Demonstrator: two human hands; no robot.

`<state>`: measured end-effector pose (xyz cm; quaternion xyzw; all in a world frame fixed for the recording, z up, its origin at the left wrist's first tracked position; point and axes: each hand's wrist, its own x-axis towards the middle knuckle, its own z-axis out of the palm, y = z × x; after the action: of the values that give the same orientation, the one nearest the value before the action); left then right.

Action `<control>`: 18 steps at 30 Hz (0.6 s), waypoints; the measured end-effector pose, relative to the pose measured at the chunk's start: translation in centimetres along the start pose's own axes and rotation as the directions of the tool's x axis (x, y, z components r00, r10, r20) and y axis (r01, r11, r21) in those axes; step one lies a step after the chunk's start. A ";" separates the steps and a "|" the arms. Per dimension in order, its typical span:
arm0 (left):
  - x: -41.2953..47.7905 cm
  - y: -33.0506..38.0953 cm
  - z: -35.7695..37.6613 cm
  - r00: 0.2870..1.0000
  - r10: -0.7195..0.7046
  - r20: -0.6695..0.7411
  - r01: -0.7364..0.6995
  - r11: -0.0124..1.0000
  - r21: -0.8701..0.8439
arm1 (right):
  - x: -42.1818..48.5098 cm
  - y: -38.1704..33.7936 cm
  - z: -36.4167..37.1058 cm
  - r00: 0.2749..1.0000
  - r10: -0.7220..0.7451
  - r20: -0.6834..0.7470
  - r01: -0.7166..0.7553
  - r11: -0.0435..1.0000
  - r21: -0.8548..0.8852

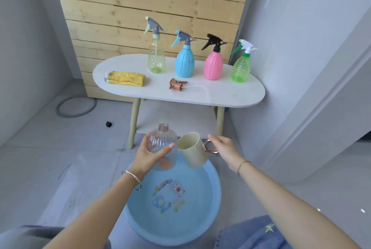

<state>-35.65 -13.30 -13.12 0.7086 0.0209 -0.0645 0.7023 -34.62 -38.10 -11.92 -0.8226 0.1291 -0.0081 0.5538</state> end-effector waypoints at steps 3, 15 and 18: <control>-0.6 -2.3 -0.8 0.998 -0.055 -0.022 0.056 0.998 0.020 | -0.1 4.7 3.6 0.993 0.017 0.121 0.016 0.962 -0.272; -0.1 -7.4 -3.7 0.984 -0.126 -0.126 0.135 0.989 0.065 | -0.5 14.9 8.7 0.982 0.100 0.163 0.046 0.705 -0.707; 0.2 -7.8 -3.7 0.983 -0.130 -0.128 0.136 0.990 0.043 | -0.9 15.3 9.8 0.974 0.085 0.208 0.092 0.696 -0.713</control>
<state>-36.17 -9.56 -20.86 0.7262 0.1103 -0.0675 0.6752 -37.06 -34.43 -29.54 -0.9689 0.0569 0.1349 0.1997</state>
